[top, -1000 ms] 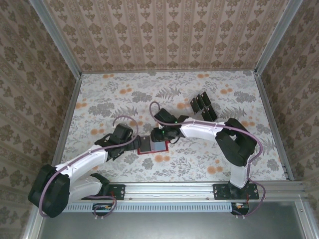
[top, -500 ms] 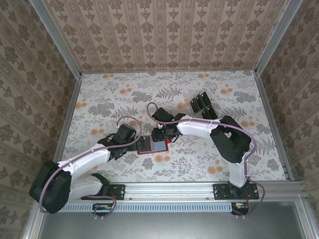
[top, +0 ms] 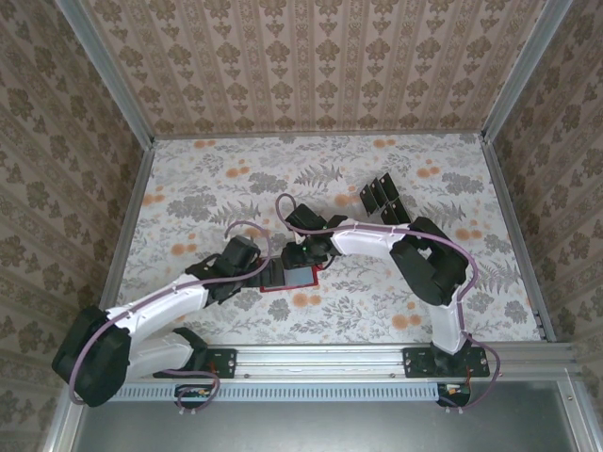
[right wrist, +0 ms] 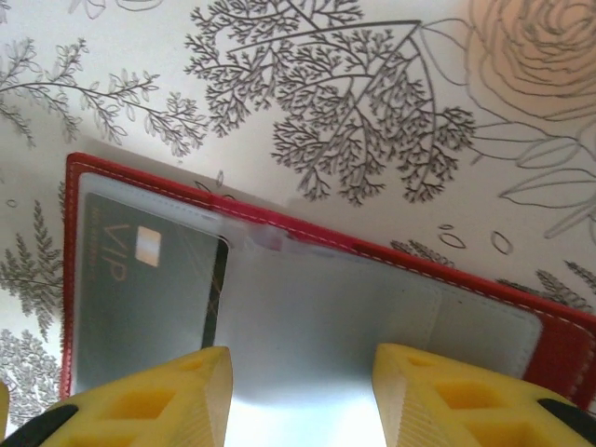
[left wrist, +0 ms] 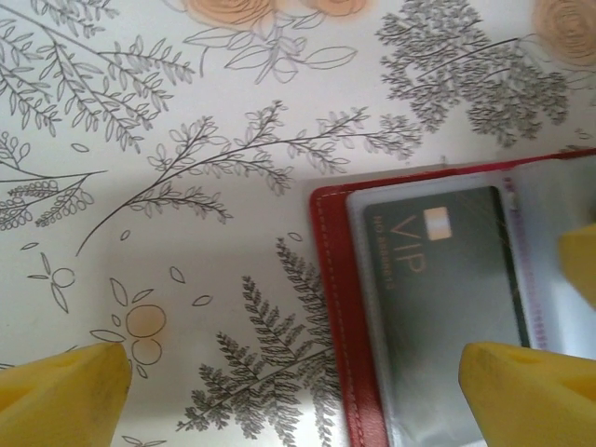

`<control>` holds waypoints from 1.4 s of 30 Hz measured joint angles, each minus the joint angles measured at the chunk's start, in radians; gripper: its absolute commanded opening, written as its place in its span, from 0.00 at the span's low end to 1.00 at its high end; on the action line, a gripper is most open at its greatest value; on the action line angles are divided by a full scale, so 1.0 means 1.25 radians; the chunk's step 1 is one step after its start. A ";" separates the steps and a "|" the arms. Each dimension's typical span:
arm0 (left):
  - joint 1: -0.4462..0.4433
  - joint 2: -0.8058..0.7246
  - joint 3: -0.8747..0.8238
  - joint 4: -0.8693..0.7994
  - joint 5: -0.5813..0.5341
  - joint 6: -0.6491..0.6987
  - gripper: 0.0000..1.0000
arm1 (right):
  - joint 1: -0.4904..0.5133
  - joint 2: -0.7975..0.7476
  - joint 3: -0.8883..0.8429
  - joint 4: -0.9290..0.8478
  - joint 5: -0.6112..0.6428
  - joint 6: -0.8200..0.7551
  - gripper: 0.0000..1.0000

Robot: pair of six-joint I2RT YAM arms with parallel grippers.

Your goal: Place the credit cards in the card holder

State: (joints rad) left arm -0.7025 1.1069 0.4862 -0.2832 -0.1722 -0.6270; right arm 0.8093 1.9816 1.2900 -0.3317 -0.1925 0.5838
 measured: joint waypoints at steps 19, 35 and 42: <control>-0.150 0.005 -0.024 0.101 -0.021 0.021 1.00 | 0.000 0.019 0.006 0.051 -0.038 0.059 0.47; -0.151 0.165 0.025 0.141 -0.066 0.072 1.00 | 0.000 0.019 0.006 0.052 -0.039 0.064 0.47; -0.151 0.168 0.009 0.150 -0.078 0.065 1.00 | 0.000 0.019 0.008 0.052 -0.041 0.065 0.48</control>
State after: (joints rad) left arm -0.8917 1.3167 0.4969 -0.0959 -0.2695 -0.5453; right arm 0.8093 2.0056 1.2995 -0.2668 -0.2440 0.6655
